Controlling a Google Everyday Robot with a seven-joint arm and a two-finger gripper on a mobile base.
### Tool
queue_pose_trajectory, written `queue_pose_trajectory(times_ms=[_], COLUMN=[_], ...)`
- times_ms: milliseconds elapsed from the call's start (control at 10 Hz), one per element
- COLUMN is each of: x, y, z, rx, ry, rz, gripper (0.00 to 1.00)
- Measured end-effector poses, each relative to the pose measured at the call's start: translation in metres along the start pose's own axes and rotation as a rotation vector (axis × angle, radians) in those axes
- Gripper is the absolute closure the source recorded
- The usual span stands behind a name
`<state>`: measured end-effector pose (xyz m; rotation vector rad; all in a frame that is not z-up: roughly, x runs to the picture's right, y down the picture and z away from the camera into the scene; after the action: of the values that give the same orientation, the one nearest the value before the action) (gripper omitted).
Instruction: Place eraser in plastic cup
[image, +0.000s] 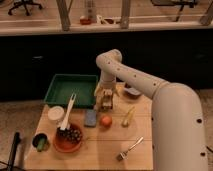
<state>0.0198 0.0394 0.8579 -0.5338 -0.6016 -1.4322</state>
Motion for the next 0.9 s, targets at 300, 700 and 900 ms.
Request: queue_pose_trajectory(times_ms=[300,700,900], x=[0.0026,0.0027,0.0027], y=[-0.0033,-0.0039,-0.0036], z=[-0.0035,-0.0035,-0.0036], rx=[0.009,0.009,0.009], ry=[0.014,0.015,0.015], rz=[-0.014,-0.015,-0.014], gripper=[0.20,0.20,0.20])
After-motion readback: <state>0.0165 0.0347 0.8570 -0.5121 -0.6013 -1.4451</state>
